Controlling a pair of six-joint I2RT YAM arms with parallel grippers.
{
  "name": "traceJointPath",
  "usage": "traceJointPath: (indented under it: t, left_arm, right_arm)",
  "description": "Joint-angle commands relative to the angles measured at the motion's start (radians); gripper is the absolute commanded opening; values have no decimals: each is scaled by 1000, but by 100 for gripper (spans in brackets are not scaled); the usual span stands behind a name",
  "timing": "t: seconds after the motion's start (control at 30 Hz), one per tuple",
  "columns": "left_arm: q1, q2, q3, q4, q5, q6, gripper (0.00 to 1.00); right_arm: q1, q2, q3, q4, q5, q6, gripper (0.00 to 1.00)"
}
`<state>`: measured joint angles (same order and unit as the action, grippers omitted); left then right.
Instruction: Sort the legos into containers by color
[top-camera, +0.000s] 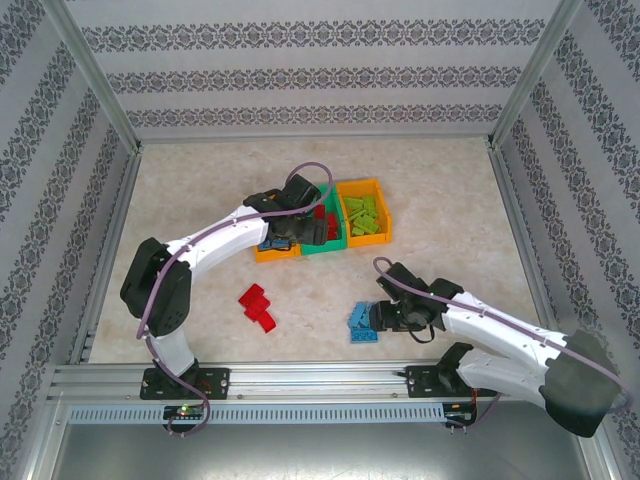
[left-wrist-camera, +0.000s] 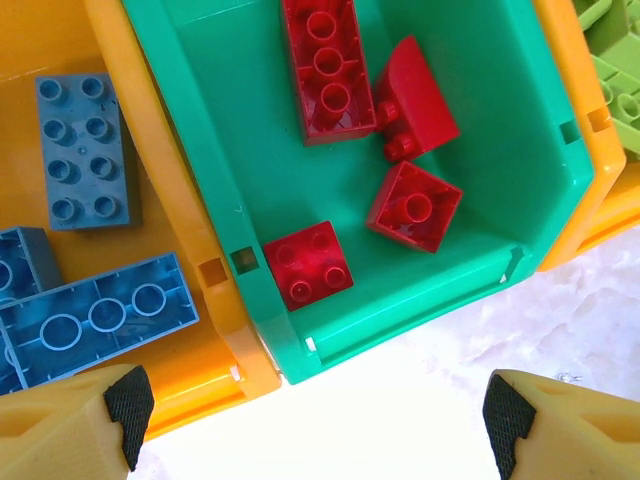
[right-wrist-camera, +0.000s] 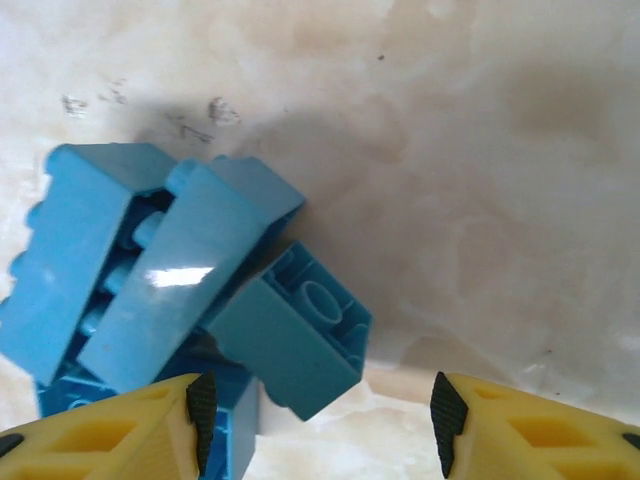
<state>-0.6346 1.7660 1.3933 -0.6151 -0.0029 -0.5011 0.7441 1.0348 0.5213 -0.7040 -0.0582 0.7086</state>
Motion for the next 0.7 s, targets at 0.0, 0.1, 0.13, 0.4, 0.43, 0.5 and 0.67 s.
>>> traceJointPath:
  t: [0.0,0.1,0.13,0.4,0.43,0.5,0.67]
  left_arm:
    - [-5,-40,-15,20,-3,-20,88]
    - [-5,-56,-25,19,-14,-28,88]
    - [-5,-61,-28,18,-17,-29,88]
    - [-5,-83,-49,14,-26,-37,88]
    - [-5,-84,-51,15,-26,-39,88]
    - [-6,-85,-56,14,-24,-41,88]
    - [-5,-94,-66,12,-35,-46,88]
  right_arm:
    - [8,42,16,-18,46,-1,61]
    - [8,93,27,-10,59,-3,59]
    - [7,107,30,-6,68,0,58]
    - [-20,154,37,77,99,-1,51]
    - [-25,163,42,86,98,-8,51]
    - [-29,185,57,93,99,-30,50]
    - [-45,228,76,104,101,-71,50]
